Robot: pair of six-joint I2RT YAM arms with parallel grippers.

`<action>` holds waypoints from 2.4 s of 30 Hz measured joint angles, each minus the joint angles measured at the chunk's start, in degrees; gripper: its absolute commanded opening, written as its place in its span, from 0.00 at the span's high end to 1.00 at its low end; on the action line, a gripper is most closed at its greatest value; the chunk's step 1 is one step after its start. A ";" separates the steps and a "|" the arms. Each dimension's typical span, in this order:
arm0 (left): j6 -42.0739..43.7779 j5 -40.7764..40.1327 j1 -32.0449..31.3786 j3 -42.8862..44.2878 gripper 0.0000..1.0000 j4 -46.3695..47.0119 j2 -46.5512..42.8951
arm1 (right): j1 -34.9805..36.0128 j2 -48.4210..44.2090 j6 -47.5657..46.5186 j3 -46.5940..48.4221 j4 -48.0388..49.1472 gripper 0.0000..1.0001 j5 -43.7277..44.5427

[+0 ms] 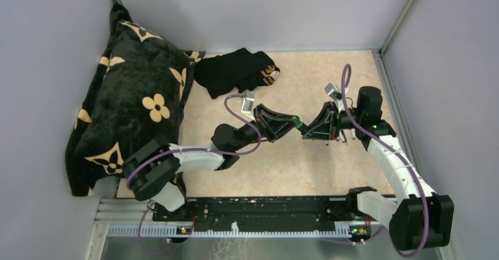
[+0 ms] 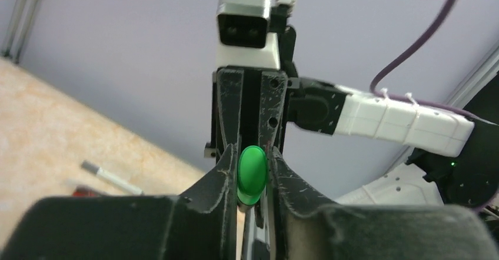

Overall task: Insert the pens into the pen caps
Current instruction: Press the pen cap onto the pen, then place the pen at the center of the board, then reset both arms

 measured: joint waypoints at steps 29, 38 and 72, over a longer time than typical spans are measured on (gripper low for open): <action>14.08 -10.25 -2.58 -14.40 0.07 -55.63 -36.85 | 1.77 4.17 -33.59 -9.01 -23.71 0.87 58.21; 12.35 -10.29 -2.58 -16.09 0.01 -55.58 -40.61 | 1.77 14.38 -30.14 -4.11 -22.64 0.57 60.00; 25.16 -2.99 11.91 37.18 0.01 -95.43 -39.67 | -1.11 -10.03 -7.50 52.63 -34.62 0.01 70.27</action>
